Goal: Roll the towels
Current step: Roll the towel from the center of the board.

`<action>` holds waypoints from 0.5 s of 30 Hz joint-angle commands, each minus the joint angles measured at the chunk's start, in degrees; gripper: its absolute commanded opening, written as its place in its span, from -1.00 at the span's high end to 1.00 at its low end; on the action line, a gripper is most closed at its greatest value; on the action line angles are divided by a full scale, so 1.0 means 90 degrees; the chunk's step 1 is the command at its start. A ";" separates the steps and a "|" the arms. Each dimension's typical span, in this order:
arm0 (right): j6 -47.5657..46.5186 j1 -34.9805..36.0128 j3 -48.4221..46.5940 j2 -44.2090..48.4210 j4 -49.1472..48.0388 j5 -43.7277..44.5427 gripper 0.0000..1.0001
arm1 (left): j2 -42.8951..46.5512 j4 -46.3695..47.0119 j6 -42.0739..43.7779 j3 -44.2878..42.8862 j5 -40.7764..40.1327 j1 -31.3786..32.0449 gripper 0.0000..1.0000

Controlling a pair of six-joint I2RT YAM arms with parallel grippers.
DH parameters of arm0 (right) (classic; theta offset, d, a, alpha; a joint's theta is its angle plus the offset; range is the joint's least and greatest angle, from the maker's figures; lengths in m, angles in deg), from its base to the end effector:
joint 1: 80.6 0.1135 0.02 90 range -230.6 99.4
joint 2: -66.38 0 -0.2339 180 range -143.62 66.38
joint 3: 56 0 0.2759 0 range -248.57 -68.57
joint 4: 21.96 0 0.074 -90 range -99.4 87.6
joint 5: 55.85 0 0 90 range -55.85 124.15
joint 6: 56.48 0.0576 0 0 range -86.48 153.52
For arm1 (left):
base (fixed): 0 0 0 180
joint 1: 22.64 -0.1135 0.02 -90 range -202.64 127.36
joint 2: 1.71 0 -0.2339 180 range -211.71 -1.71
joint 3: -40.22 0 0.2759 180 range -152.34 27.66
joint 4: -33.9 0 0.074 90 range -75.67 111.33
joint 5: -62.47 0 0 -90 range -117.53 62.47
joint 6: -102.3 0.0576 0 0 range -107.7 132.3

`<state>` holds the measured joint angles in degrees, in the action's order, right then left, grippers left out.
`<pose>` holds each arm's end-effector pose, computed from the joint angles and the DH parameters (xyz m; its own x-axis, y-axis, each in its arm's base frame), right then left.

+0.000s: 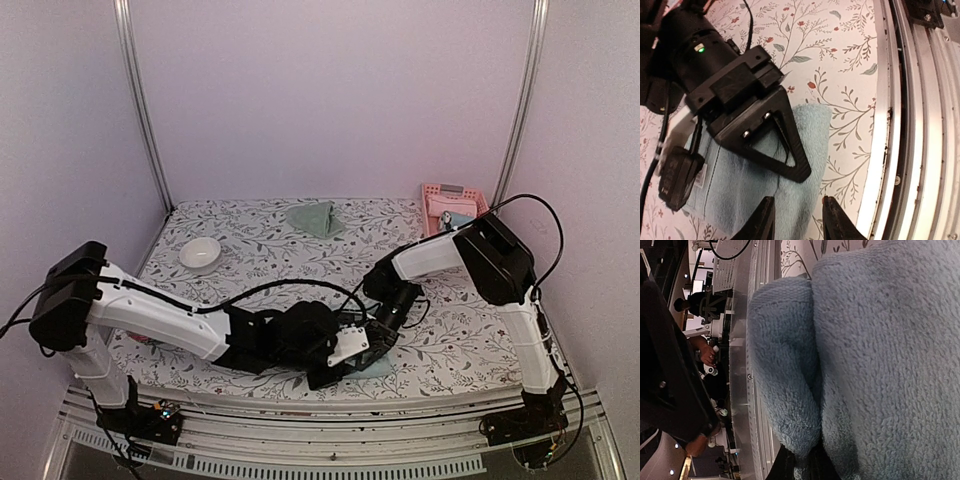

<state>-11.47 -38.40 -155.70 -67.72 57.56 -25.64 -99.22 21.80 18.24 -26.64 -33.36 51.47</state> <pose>0.2397 0.2845 0.0315 -0.4235 -0.8642 -0.2717 -0.5342 -0.0040 0.8453 0.1109 -0.3681 0.1156 -0.0879 0.6850 -0.7232 0.9506 0.2747 0.1446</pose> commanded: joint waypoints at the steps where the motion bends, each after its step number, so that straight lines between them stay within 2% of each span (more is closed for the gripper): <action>1: 0.0030 0.0093 0.0063 -0.0640 -0.0006 0.0925 0.94 | -0.0803 -0.0582 0.0968 -0.0563 -0.0709 0.0300 0.28; 6: 0.0028 0.0087 0.0070 -0.0646 0.0004 0.0948 0.93 | -0.1166 -0.0895 0.1302 -0.0755 -0.1105 0.0350 0.29; 13: 0.0038 0.0077 0.0089 -0.0630 -0.0035 0.0906 0.92 | -0.1357 -0.0970 0.1239 -0.0680 -0.1368 0.0381 0.41; 15: 0.0038 0.0078 0.0101 -0.0605 -0.0035 0.0886 0.92 | -0.1452 -0.0925 0.1182 -0.0654 -0.1654 0.0399 0.38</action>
<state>-11.19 -38.40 -156.73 -69.01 59.90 -26.63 -109.84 16.60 28.82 -32.72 -42.93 54.37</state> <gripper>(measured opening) 0.071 0.302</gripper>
